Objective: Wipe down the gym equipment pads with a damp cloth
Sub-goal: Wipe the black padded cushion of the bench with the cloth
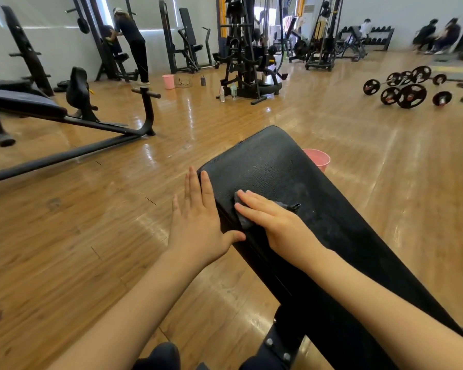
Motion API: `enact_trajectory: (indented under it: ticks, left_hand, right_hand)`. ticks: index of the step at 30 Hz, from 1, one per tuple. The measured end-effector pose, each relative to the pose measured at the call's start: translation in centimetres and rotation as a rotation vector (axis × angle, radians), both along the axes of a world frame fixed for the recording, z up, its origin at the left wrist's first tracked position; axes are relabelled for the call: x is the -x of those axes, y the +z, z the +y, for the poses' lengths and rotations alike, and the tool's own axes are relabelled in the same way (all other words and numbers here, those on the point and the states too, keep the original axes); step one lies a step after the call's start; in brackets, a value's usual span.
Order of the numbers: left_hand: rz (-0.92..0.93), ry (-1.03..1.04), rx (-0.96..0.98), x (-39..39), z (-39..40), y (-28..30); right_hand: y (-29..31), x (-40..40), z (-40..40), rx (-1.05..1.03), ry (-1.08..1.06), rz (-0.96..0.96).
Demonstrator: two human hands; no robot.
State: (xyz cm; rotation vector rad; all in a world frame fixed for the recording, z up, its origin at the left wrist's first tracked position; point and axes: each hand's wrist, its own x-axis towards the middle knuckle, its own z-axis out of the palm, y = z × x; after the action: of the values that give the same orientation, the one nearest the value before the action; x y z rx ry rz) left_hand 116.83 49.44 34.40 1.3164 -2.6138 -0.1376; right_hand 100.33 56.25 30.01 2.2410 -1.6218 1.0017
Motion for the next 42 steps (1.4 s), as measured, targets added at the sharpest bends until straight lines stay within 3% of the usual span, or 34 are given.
enact_trajectory:
  ticks: [14, 29, 36, 42]
  left_hand:
    - [-0.027, 0.024, -0.007, 0.2, 0.4, 0.2]
    - [-0.057, 0.032, -0.007, 0.3, 0.6, 0.4]
    - [-0.077, 0.025, -0.005, 0.4, 1.6, 0.6]
    - [-0.06, -0.015, -0.024, 1.0, 3.2, -0.6]
  right_hand:
    - [0.5, 12.8, -3.3, -0.119, -0.538, -0.291]
    - [-2.1, 10.4, -0.2, -0.103, -0.54, -0.468]
    - [1.4, 12.7, -2.3, -0.162, -0.654, -0.553]
    - [0.3, 9.5, -2.9, -0.143, -0.673, -0.592]
